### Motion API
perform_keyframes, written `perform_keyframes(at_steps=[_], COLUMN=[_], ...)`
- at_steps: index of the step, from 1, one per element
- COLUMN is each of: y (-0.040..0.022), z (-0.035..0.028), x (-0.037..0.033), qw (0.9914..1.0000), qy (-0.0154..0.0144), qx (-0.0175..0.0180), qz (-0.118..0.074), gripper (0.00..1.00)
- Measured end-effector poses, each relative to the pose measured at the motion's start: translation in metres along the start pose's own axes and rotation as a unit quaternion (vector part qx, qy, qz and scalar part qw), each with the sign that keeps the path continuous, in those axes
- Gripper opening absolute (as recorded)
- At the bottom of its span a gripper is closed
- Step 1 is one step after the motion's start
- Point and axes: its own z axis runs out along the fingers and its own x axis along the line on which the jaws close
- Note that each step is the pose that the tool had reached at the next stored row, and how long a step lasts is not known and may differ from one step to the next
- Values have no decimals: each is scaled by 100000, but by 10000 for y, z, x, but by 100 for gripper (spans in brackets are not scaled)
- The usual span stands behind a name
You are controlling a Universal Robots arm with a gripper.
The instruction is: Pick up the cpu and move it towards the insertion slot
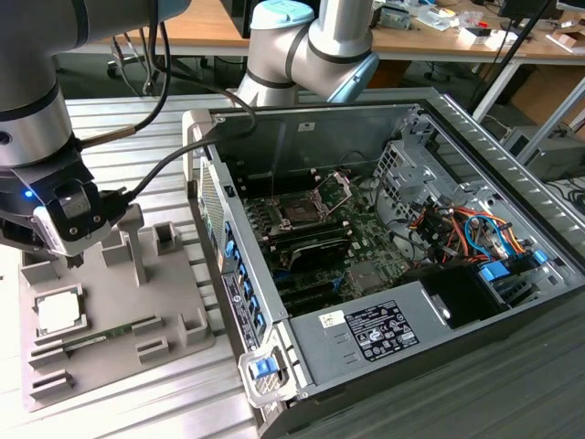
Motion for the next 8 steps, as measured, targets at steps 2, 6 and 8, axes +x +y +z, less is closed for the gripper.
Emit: perform_keyframes(at_steps=[2, 6, 8], y=[-2, -11, -19], z=[5, 17, 20], x=[0, 2, 5], qw=[100000, 100000, 100000], qy=[0, -5, 0], qx=[0, -6, -1], qz=[-8, -25, -34], gripper=[11, 11, 11])
